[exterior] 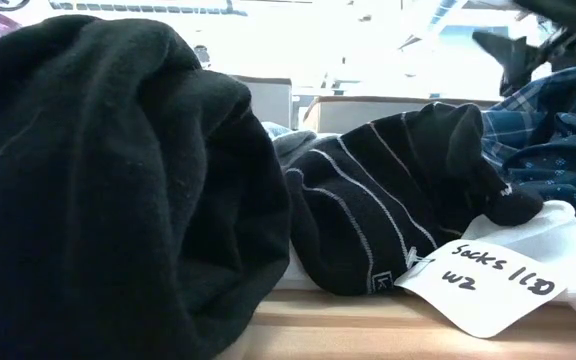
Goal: Sort clothes
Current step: Put the blue pants into the right white laundry bin
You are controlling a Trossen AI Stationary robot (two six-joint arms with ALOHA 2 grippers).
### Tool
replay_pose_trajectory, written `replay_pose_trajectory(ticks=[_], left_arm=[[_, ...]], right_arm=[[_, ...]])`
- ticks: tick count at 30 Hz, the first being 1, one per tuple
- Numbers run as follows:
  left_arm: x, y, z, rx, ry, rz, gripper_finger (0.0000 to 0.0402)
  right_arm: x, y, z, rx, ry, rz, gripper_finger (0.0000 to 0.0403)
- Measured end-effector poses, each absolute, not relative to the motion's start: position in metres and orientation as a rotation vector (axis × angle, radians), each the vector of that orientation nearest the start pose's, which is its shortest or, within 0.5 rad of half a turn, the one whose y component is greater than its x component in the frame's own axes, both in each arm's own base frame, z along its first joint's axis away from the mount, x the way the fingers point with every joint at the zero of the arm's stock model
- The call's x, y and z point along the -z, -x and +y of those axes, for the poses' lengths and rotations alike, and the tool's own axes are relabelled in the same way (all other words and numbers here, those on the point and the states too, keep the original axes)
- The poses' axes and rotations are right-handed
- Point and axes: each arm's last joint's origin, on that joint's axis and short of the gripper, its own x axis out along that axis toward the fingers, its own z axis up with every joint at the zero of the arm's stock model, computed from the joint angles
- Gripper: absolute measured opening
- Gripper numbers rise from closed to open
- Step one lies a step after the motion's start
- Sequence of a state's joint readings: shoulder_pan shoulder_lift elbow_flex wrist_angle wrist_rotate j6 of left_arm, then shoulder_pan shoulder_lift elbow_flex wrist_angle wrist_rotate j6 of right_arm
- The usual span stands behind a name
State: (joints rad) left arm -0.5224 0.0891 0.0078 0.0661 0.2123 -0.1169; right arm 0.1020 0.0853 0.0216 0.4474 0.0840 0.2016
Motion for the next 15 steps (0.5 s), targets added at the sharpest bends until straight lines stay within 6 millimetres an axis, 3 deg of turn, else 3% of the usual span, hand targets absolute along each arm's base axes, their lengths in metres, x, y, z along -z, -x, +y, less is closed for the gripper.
replay_pose_trajectory(ticks=[6,15], left_arm=[[-0.1655,-0.0855,-0.0562,0.733,0.109,0.058,0.0158],[-0.1655,-0.0855,-0.0563,0.733,0.109,0.058,0.0158]], right_arm=[[-0.2172,-0.0895,0.0055,-0.026,-0.256,-0.504,0.0289],[-0.2186,-0.0888,0.0052,-0.024,-0.269,-0.52,0.0289]])
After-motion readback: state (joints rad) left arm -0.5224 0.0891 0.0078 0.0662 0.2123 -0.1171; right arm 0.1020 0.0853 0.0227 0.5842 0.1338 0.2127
